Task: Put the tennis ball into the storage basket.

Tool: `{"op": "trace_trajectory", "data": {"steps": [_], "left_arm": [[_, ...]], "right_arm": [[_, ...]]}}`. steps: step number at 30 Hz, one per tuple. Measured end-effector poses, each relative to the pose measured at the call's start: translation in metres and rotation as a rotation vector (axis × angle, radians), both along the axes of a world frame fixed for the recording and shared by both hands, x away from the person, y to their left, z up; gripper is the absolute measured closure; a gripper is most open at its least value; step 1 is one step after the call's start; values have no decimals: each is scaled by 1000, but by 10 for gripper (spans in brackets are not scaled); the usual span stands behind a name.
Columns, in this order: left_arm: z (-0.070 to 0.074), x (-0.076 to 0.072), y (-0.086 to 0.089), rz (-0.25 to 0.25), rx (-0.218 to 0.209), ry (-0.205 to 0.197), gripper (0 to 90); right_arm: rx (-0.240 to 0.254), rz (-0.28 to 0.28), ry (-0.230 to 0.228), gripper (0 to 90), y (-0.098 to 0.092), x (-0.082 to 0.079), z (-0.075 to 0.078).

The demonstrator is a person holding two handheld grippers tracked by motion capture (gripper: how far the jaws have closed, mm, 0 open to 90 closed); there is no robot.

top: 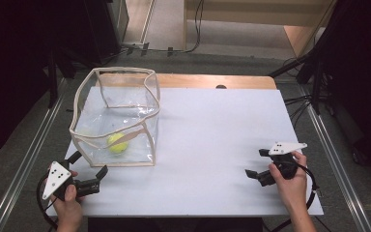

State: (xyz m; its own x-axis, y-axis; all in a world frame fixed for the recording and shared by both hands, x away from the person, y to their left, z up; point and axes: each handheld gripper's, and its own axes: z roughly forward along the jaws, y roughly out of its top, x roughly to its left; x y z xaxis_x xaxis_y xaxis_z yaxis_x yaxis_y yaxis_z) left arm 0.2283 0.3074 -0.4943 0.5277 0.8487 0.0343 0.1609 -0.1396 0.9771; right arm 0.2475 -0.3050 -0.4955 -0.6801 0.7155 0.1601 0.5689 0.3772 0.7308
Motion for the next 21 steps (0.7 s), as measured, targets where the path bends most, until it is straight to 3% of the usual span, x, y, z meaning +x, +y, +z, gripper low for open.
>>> {"op": "trace_trajectory", "data": {"steps": [21], "left_arm": [[0,0,0,-3,-2,0,0]], "right_arm": [[105,-91,-32,0,-29,-18,-15]]}}
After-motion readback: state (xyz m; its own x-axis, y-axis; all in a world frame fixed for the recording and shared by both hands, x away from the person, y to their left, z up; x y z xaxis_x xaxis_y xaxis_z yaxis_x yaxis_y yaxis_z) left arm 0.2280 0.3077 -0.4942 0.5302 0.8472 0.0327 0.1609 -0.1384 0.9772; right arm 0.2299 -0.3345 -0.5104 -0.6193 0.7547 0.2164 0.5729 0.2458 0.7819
